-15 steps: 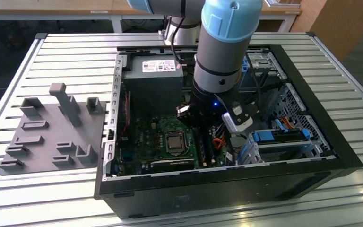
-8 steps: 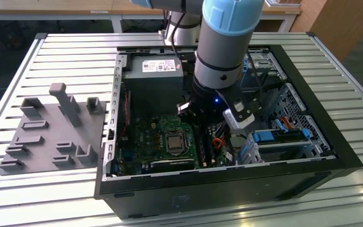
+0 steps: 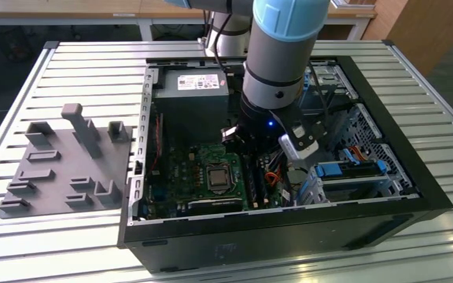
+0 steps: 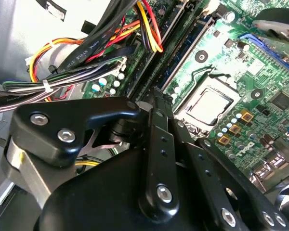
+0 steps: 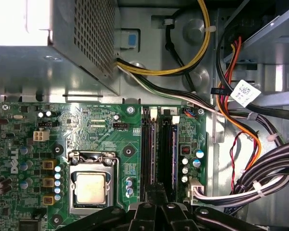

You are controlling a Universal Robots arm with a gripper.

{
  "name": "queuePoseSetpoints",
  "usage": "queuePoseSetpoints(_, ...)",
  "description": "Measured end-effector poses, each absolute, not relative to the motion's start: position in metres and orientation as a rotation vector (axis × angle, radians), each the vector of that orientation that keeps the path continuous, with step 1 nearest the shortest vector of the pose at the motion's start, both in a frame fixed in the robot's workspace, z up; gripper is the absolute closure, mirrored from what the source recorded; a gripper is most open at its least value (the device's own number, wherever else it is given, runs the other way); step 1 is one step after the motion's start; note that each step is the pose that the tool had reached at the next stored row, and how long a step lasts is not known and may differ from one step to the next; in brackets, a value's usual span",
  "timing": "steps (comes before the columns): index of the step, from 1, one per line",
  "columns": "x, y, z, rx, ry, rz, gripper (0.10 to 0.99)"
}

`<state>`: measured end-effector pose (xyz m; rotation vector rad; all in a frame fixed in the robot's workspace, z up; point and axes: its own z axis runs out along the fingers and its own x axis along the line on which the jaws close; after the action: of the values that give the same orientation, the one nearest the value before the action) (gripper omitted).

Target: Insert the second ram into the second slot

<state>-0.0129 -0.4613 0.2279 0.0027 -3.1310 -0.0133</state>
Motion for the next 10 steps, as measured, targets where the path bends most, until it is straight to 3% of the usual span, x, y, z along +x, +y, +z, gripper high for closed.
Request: queuePoseSetpoints(10, -0.0129, -0.4613, 0.2213, 0.003, -3.131, -0.013, 0.98)
